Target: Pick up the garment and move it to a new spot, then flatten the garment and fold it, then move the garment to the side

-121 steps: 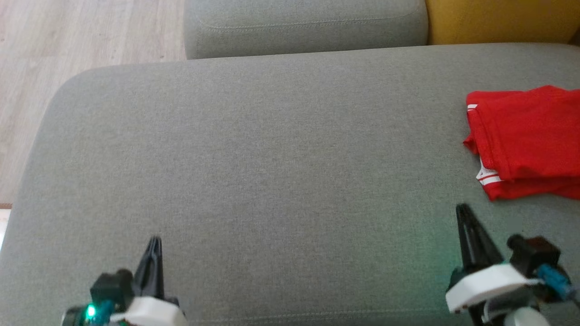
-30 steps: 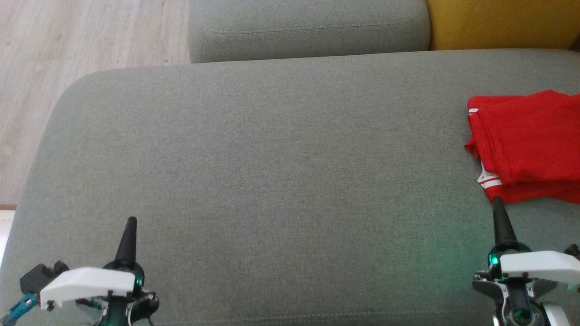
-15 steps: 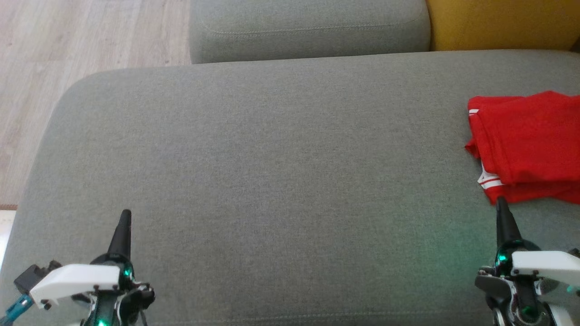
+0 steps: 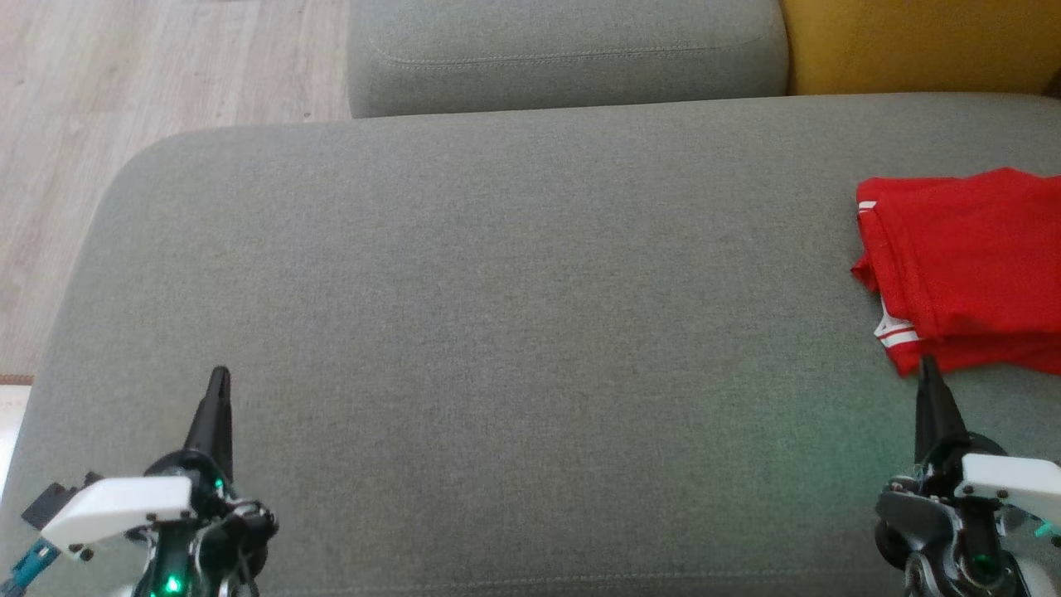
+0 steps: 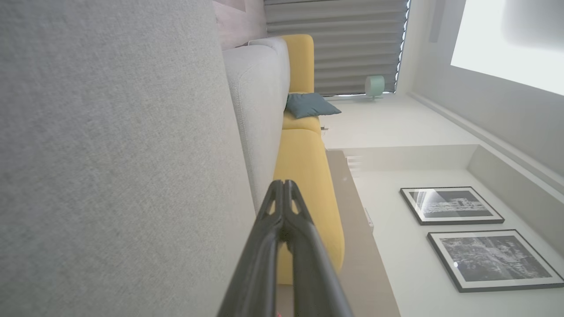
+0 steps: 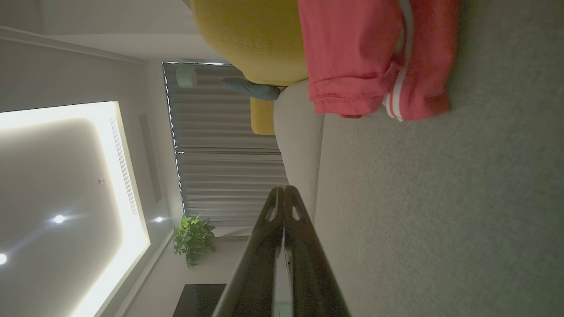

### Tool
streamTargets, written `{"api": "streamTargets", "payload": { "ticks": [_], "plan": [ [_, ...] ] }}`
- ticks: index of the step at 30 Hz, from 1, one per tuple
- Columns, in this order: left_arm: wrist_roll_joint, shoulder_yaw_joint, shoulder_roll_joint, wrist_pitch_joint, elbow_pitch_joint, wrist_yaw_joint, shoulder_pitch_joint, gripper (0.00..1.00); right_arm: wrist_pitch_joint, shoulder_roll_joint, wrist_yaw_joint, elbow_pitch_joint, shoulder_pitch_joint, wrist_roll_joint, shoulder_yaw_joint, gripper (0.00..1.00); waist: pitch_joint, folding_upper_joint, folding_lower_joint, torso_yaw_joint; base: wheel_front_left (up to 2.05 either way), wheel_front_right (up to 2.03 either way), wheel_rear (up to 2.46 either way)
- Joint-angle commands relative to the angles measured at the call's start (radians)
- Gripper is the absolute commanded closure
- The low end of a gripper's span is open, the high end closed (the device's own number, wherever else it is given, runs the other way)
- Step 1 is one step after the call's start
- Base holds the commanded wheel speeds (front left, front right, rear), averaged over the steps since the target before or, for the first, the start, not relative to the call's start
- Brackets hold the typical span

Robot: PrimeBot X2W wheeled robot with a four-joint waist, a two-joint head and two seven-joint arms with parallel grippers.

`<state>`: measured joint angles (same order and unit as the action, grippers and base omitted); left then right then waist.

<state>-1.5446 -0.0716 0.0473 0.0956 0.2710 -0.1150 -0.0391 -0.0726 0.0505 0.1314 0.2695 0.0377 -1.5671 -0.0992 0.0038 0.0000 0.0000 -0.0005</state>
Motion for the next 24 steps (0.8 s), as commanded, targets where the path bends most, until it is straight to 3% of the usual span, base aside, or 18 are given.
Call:
{"api": "streamTargets", "payload": {
  "ticks": [1, 5, 24],
  "plan": [
    [-0.023, -0.035, 0.005, 0.008, -0.027, -0.01, -0.063, 1.0, -0.011, 0.021, -0.001, -0.03, 0.063, -0.025, 0.019, 1.0, 0.0, 0.0, 0.0, 0.0, 0.0, 0.0, 0.0],
    [-0.064, -0.043, 0.003, 0.018, -0.026, -0.016, -0.069, 1.0, -0.017, 0.021, -0.001, -0.026, 0.068, -0.066, 0.015, 1.0, -0.001, 0.0, 0.0, 0.0, 0.0, 0.0, 0.0],
    [-0.064, -0.043, 0.003, 0.018, -0.026, -0.016, -0.069, 1.0, -0.022, 0.016, -0.001, -0.026, 0.068, -0.06, 0.008, 1.0, -0.001, 0.0, 0.0, 0.0, 0.0, 0.0, 0.0]
  ]
}}
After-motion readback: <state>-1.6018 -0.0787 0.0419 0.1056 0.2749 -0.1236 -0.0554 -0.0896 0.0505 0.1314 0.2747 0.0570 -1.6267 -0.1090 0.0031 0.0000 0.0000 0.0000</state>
